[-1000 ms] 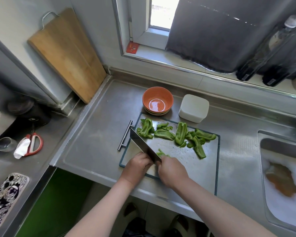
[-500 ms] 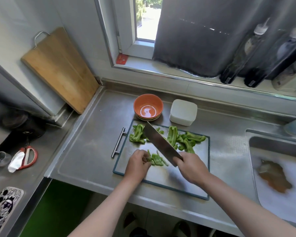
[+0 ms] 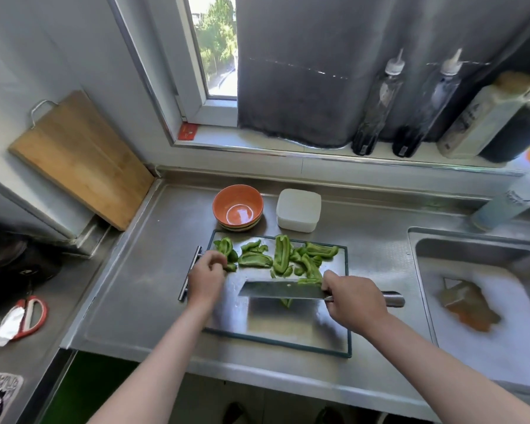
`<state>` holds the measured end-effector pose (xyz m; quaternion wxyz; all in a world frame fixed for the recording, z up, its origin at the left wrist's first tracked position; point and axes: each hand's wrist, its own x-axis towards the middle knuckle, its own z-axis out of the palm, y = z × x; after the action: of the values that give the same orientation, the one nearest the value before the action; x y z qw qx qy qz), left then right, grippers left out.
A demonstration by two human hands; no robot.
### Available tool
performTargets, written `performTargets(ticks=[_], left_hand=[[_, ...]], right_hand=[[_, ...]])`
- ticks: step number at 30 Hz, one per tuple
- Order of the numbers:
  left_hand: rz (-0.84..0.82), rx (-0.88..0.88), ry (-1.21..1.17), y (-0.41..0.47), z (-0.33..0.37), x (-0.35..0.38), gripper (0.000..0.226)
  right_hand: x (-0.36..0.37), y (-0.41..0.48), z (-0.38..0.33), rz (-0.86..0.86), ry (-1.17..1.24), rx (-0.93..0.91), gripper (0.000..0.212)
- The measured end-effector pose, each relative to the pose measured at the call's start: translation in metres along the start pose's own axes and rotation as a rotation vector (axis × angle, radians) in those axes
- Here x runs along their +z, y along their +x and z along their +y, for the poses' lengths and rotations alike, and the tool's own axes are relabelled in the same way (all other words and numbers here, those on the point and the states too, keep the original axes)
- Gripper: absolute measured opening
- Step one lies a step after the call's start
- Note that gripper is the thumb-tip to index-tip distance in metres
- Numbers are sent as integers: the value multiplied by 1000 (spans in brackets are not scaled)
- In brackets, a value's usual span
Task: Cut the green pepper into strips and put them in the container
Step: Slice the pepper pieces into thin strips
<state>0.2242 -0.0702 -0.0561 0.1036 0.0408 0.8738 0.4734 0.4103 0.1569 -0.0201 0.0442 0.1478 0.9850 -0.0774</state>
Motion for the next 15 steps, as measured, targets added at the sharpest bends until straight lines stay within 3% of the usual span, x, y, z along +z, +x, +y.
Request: performTargets(ticks=[3, 6, 8, 12, 15], left_hand=[[-386, 204, 103, -6, 31, 12, 16], [-728, 362, 305, -22, 47, 47, 33], [-784, 409, 389, -25, 44, 66, 34], [-758, 332, 349, -14, 32, 73, 18], [-782, 331, 467, -1, 22, 62, 16]], right_hand=[[4, 0, -2, 2, -72, -92, 39], [6, 3, -7, -21, -103, -133, 41], [4, 3, -9, -38, -93, -145, 44], [10, 2, -7, 12, -107, -216, 46], [13, 1, -2, 40, -109, -228, 41]])
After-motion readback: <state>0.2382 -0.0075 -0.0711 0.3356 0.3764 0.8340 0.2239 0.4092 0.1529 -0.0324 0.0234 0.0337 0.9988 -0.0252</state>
